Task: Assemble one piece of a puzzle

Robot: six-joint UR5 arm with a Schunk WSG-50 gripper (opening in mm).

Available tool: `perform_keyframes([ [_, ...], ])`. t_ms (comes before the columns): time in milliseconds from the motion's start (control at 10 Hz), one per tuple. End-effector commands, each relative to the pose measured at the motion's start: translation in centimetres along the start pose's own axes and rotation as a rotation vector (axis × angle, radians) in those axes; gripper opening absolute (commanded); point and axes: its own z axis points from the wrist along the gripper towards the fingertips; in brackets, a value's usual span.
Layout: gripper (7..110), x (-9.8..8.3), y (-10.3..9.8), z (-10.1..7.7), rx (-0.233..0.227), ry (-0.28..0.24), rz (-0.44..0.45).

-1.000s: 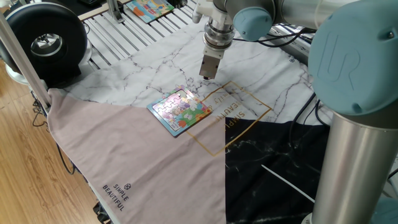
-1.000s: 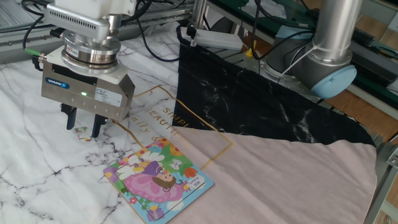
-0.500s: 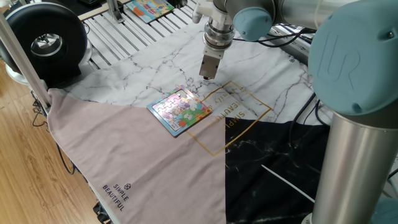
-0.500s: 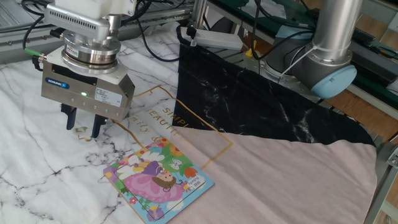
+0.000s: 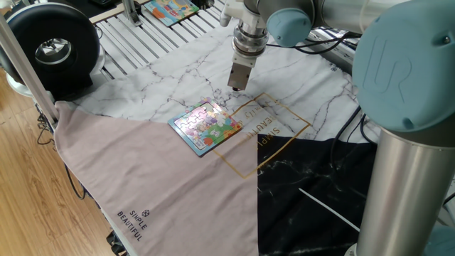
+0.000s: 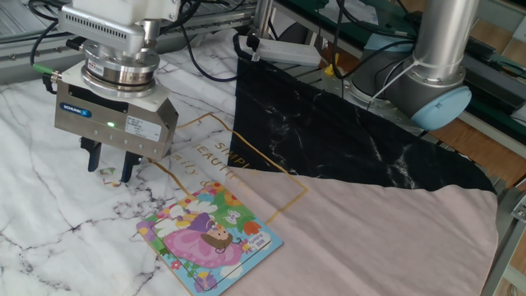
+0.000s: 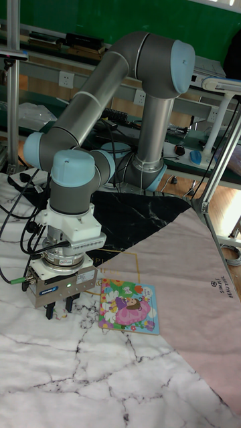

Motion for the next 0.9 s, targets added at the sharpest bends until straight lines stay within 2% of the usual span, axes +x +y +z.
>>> perform_keyframes([
  [0,44,-0.1,-0.1,-0.1,-0.003,-0.007,0.011],
  [800,44,1.0,-1.0,0.0,0.036,0.044,0.007],
])
